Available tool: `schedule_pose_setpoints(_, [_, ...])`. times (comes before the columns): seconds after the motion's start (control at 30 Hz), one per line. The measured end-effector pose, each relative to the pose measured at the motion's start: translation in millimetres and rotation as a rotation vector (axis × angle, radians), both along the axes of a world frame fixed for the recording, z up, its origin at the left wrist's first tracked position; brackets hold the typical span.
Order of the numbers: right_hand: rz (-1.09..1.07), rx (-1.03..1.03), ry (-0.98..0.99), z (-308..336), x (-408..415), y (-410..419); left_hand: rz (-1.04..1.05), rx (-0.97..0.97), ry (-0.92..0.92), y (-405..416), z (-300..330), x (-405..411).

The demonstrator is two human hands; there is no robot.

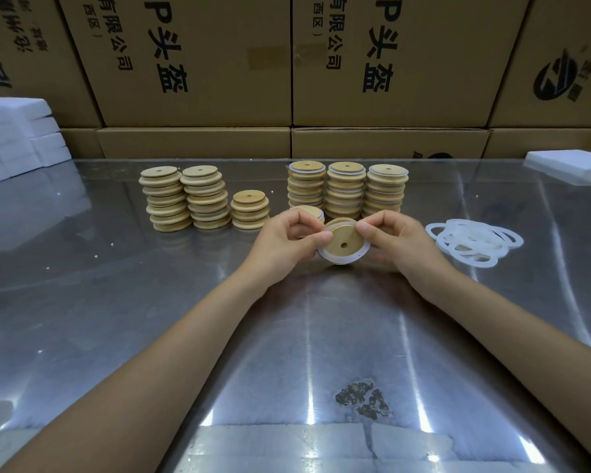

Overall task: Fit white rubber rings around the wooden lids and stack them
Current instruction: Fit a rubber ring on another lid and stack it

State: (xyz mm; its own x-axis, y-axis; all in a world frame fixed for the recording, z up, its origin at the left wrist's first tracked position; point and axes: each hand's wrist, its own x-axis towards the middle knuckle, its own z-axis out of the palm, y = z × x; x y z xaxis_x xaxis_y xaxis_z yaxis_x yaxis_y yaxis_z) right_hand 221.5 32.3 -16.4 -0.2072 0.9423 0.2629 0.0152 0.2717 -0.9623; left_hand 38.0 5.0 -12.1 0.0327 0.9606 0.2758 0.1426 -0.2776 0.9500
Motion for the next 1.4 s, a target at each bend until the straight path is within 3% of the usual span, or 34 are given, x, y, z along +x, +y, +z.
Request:
schedule_pose_setpoints(0.27, [0.103,-0.048,0.050,1,9,1,-0.093,0.106,0.145,1,-2,-2])
schedule_pose_setpoints(0.43, [0.100,0.013,-0.043,0,10,4,-0.090,0.145,0.268,-1,-1,-3])
schedule_pose_setpoints(0.63, [0.066,0.121,-0.147,-1,1,1,0.056,0.227,0.529,-3,-4,5])
schedule_pose_setpoints(0.77, [-0.020,0.097,-0.063,-3,-7,-2,0.124,0.165,0.406,-3,-2,8])
schedule_pose_setpoints(0.97, [0.032,-0.070,0.113,6,-4,-6,0.008,-0.059,-0.024,-9,5,15])
schedule_pose_setpoints(1.4, [-0.049,0.023,0.022,9,-6,-11,-0.056,-0.121,-0.161,-12,1,16])
